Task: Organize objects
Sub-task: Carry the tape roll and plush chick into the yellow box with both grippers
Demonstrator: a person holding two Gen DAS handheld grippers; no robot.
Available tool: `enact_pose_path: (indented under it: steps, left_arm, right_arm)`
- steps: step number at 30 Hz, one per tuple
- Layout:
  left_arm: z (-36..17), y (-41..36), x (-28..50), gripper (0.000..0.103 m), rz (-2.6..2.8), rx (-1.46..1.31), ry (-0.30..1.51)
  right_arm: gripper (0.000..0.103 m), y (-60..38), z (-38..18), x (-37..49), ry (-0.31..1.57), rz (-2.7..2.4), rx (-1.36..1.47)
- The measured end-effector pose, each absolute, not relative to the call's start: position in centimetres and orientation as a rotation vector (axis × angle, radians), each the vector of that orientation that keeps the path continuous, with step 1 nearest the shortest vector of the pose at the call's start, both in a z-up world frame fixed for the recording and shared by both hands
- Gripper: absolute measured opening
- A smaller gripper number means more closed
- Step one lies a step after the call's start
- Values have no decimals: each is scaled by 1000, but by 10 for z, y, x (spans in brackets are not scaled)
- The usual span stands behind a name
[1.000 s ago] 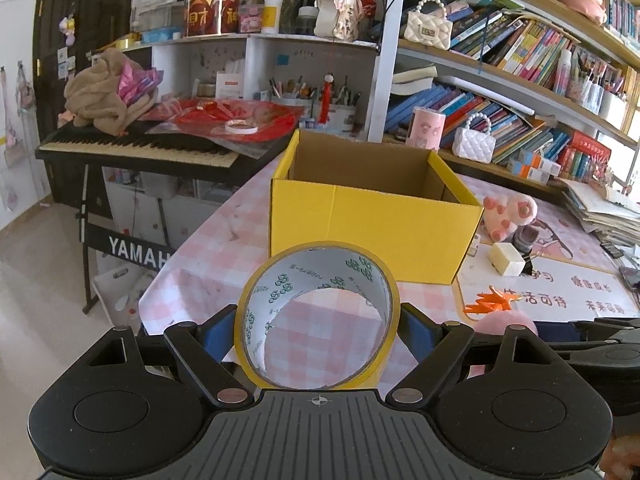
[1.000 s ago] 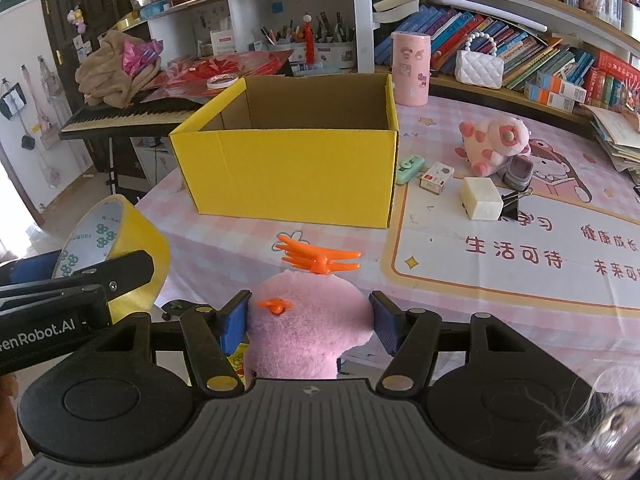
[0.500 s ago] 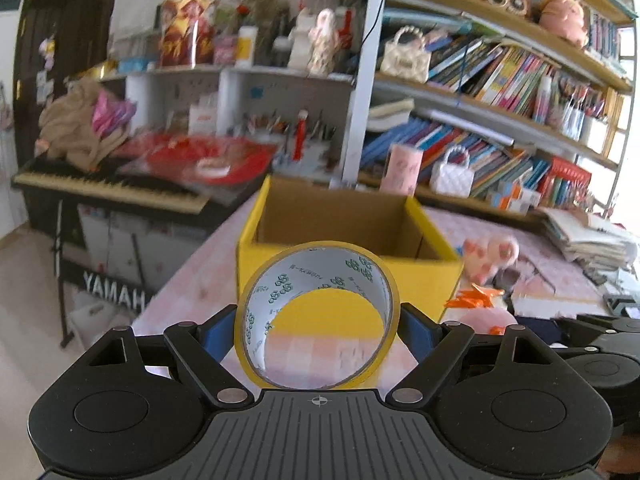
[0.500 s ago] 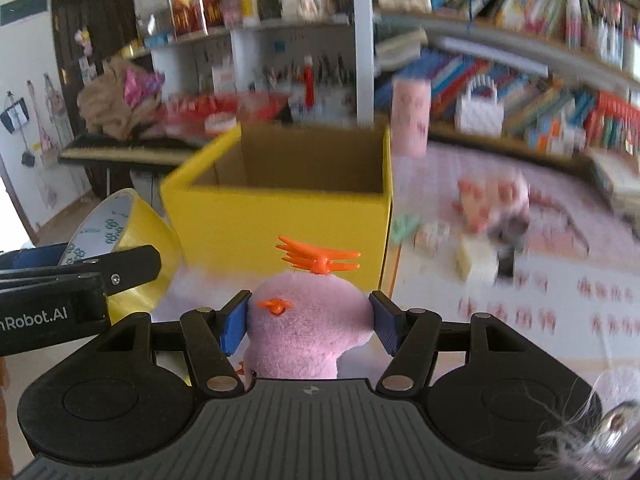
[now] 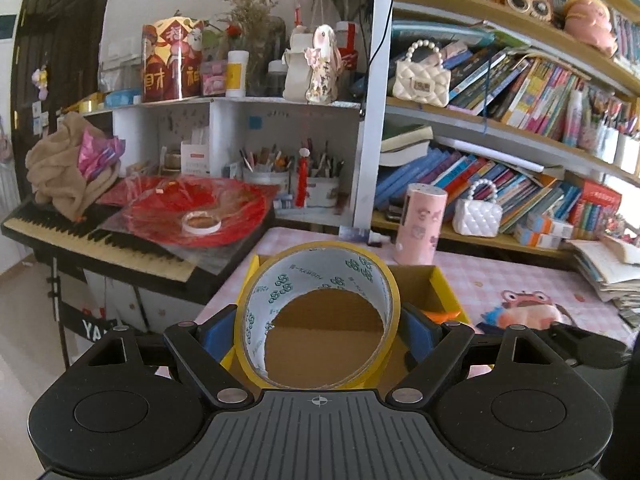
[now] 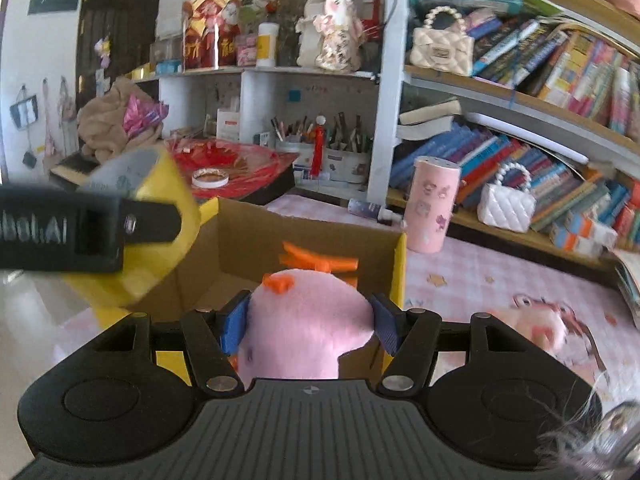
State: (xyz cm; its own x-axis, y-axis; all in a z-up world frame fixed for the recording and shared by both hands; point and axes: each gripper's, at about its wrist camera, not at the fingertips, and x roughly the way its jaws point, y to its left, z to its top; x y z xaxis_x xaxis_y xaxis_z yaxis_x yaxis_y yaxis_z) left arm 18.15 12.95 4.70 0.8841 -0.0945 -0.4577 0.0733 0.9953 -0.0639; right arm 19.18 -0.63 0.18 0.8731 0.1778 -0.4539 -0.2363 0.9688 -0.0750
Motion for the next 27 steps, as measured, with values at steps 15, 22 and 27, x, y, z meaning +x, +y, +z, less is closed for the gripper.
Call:
enact_pose_path:
  steps: [15,22,27]
  left_arm:
    - [-8,106,254,85,2,-47,700]
    - [-20,108,273,85,39,-100,772]
    - [-22,108,275,86,37,-90,763]
  right_arm:
    - [61,-11,-30,280,586,487,-321]
    - [62,-14,-30,307,715,592,-367]
    - [62,-9,-32,308,718,576,-390]
